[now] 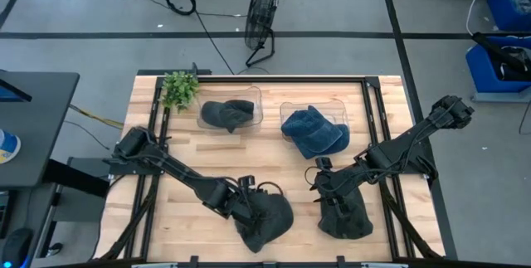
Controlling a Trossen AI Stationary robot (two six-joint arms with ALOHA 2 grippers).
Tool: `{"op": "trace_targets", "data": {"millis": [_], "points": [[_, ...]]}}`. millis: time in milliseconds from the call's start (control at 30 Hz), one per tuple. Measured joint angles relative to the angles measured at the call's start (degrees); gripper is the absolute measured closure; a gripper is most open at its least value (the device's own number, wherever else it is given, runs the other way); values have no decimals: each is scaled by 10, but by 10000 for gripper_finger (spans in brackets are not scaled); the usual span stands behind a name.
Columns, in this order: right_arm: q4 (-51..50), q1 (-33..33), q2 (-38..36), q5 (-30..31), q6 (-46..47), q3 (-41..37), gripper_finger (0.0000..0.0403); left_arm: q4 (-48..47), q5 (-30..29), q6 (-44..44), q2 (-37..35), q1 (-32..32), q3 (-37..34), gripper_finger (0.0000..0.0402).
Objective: Pick & Place hat
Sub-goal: Put the left black cap into the left transparent bin
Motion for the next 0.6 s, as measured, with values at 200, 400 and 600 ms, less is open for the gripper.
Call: {"op": "trace_targets", "data": {"millis": [200, 400, 600], "points": [[1, 0, 0, 0, -9, 0, 224, -28, 3, -4, 33, -8, 0, 223], [0, 0, 0, 0, -10, 0, 224, -28, 9, -30, 67, -2, 0, 223], [1, 0, 0, 0, -26, 0, 224, -27, 19, -30, 68, -2, 0, 232]]}}
